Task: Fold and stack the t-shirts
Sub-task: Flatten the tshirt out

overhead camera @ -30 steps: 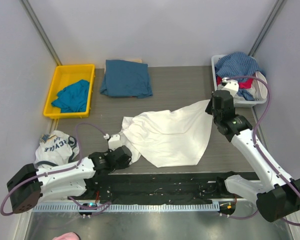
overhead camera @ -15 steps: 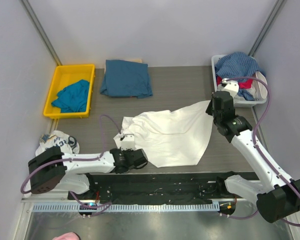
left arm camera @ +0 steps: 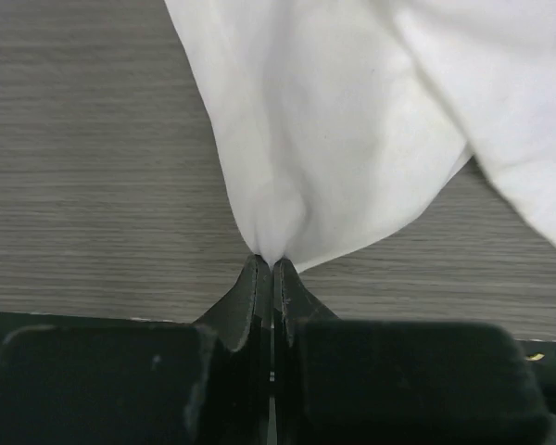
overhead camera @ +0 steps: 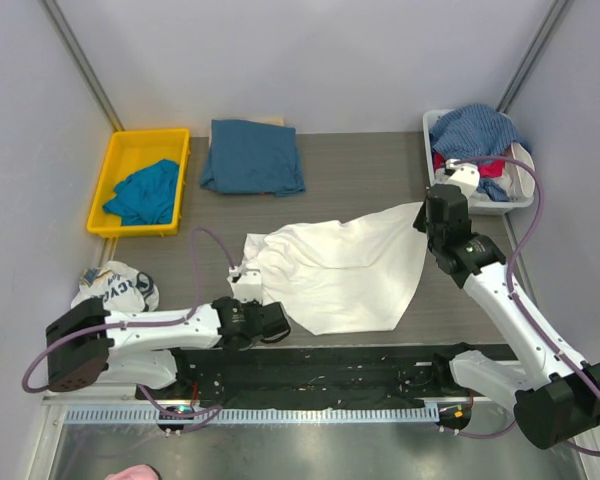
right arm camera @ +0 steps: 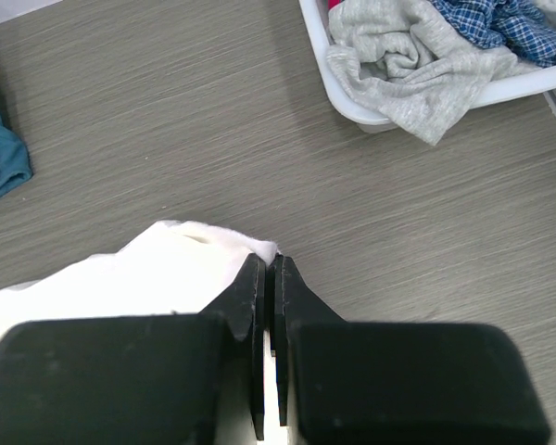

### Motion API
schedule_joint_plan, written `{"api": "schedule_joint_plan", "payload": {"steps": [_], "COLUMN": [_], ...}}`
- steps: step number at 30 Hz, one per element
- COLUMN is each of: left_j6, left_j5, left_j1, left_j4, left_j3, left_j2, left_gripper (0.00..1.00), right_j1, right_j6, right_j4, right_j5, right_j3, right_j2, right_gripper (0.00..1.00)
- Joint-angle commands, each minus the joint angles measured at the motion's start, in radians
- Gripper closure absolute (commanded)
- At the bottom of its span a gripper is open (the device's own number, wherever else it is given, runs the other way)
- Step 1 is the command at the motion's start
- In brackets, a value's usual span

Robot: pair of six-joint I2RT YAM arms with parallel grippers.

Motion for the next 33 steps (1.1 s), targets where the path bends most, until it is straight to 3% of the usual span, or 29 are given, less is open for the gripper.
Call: {"api": "schedule_joint_plan", "payload": {"steps": [1, 7, 14, 23, 33], "left_j6": [0.040, 0.162, 0.293, 0.609, 0.862], "left_j5": [-0.183, -0.405, -0.563, -0.683, -0.758], "left_j1": [0.025, 0.109, 0.204, 0.339, 0.390], "left_j4": [-0.284, -0.557, -0.688, -0.607, -0.431], "left_j3": [0.191, 0.425, 0.626, 0.795, 0.858], "left_j2": [-0.120, -0.212, -0.281, -0.338, -0.379], "left_gripper": [1.00, 1.00, 1.00, 1.00, 1.00], "right_j1": [-0.006, -0.006, -0.016, -0.075, -0.136], "right_j6": [0.004, 0.004, -0.003, -0.054, -0.089], "right_j4": [0.018, -0.004, -0.008, 0.001, 0.004], "right_j5": [0.067, 0.151, 0.299, 0.382, 0.392], "right_j3": [0.046, 0.121, 0.216, 0.409, 0.503], "right_j2": [-0.017, -0.014, -0.020, 0.052, 0.070], "right_gripper": [0.99, 0.99, 0.99, 0.99, 0.99]}}
